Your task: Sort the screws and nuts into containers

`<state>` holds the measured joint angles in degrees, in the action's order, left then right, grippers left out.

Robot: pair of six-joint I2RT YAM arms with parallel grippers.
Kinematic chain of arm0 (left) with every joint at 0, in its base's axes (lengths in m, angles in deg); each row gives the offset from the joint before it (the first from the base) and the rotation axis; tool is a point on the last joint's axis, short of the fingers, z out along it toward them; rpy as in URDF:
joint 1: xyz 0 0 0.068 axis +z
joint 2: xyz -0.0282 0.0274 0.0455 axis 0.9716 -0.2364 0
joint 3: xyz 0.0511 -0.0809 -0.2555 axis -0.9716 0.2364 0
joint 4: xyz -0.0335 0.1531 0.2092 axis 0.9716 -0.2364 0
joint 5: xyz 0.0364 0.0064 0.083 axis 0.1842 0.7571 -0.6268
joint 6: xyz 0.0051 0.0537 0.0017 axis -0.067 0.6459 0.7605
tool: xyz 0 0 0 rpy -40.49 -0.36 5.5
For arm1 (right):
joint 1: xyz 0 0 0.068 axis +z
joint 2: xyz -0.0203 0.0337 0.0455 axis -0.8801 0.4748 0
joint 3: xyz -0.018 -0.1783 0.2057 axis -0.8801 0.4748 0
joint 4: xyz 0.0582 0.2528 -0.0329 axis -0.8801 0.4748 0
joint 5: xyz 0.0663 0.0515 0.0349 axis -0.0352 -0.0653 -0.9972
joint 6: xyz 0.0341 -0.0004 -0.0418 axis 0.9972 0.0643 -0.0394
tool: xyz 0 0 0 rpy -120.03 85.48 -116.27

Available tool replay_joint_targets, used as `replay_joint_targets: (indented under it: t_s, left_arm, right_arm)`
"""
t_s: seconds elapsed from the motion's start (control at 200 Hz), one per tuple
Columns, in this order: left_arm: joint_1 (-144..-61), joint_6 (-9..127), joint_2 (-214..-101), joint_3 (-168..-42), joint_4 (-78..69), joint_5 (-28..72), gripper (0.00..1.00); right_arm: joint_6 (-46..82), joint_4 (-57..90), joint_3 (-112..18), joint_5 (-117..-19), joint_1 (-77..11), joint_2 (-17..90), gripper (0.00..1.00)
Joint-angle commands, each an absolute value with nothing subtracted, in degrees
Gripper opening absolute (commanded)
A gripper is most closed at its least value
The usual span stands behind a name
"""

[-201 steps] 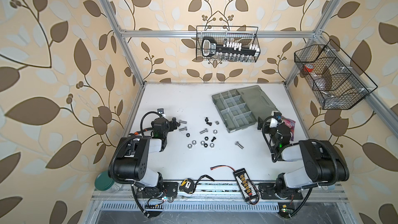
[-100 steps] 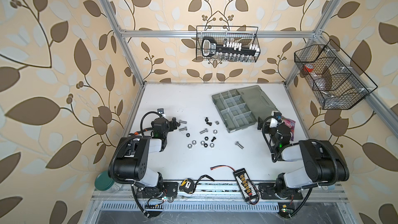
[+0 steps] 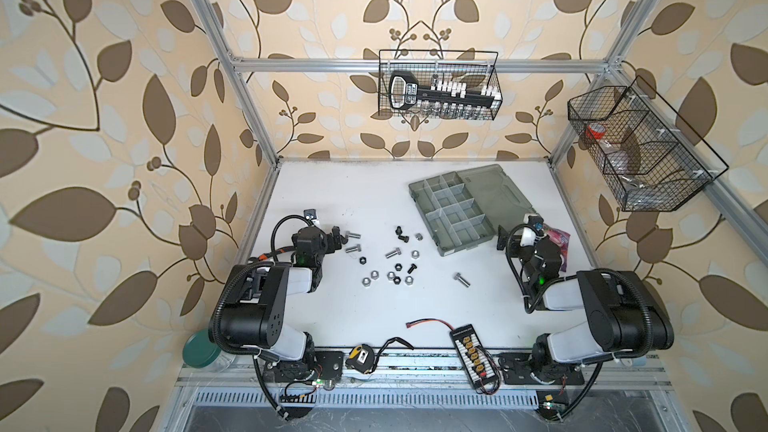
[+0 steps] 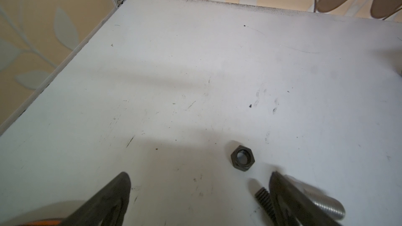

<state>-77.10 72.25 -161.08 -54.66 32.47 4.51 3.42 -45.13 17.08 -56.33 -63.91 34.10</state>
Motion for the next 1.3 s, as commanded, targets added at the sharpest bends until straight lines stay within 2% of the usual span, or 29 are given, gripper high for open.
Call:
replay_joint_targets:
  t_s: [0.0, 0.15, 0.305, 0.505, 0.58, 0.74, 0.87, 1.075, 1.294]
  left_arm:
    - [-77.32, 72.46, -160.4, -54.26, 34.45, 3.81, 0.99]
    - [-77.08, 72.01, -155.25, -58.27, 24.24, 3.36, 0.99]
    - [-77.15, 70.86, -149.09, -58.27, 20.12, 0.26, 0.99]
    - [-77.35, 62.41, -138.96, -58.18, 13.56, -3.52, 0.99]
    - [-77.85, 59.42, -135.61, -58.27, 9.85, -4.36, 0.99]
    - [-81.99, 55.31, -130.36, -59.04, 1.96, -7.93, 0.99]
    - [-86.55, 51.53, -129.0, -61.37, -5.17, -7.58, 0.99]
    - [-88.1, 45.46, -128.59, -61.8, -8.97, -1.07, 0.99]
    - [-88.11, 45.98, -130.22, -63.84, -12.29, -0.69, 0.99]
  right_arm:
    - [4.27, -38.3, 12.87, -55.23, -63.68, 30.04, 1.0]
    - [4.99, -32.49, 11.31, -52.57, -63.45, 25.85, 1.0]
    - [8.17, -26.46, 9.41, -47.85, -62.47, 20.24, 1.0]
    - [16.54, -4.85, 0.32, -36.26, -58.91, 16.2, 1.0]
    - [18.9, 1.91, -0.83, -34.57, -56.36, 14.1, 1.0]
    - [21.81, 11.32, 0.02, -30.78, -45.21, 9.0, 1.0]
    - [26.08, 21.08, -0.6, -31.1, -37.34, 7.33, 1.0]
    - [31.95, 29.65, -0.22, -41.72, -31.81, 8.96, 0.99]
    - [33.78, 31.1, 0.35, -50.46, -29.77, 14.29, 0.88]
